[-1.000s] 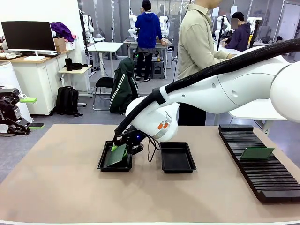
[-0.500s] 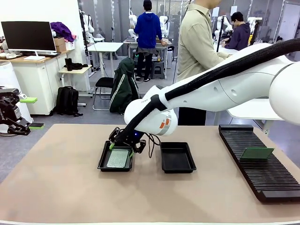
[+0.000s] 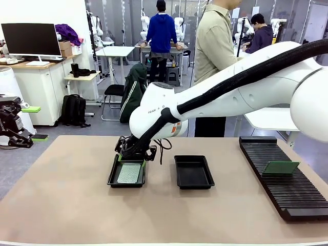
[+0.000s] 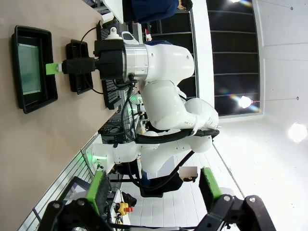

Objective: Inspect and transfer BCBs to ESD trays.
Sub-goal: Pick up the Blank PCB from the PCB Rack and place it in the left ESD tray.

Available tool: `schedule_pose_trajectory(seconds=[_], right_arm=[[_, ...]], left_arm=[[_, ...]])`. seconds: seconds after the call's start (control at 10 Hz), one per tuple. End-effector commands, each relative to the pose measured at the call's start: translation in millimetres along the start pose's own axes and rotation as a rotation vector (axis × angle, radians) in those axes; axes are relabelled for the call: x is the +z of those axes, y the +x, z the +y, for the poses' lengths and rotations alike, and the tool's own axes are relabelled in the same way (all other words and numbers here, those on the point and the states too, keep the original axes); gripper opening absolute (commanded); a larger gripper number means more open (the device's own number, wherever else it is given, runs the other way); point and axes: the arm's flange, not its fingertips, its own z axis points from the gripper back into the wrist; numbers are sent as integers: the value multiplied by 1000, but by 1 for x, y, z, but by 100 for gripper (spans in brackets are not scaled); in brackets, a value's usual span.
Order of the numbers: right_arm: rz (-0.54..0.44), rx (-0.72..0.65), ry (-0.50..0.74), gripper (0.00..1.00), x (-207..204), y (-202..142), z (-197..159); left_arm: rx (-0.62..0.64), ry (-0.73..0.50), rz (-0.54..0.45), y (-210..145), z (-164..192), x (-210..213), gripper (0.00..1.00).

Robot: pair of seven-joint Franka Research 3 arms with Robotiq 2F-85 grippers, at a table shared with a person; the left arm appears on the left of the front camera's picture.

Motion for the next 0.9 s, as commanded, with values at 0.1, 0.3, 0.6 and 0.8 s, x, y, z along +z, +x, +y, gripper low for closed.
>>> schedule_pose_trajectory(seconds=[0.1, 0.3, 0.6, 0.8], right_arm=[[9, -7, -89, 100, 26, -11, 12], [32, -31, -148, 100, 41, -15, 13], [22, -48, -203, 100, 57, -18, 10], [25, -48, -224, 100, 63, -15, 6]], left_arm=[[-3, 1, -6, 0, -1, 1, 100], [-3, 1, -6, 0, -1, 1, 100], [-3, 1, -6, 0, -1, 1, 100], [-3, 1, -6, 0, -1, 1, 100]])
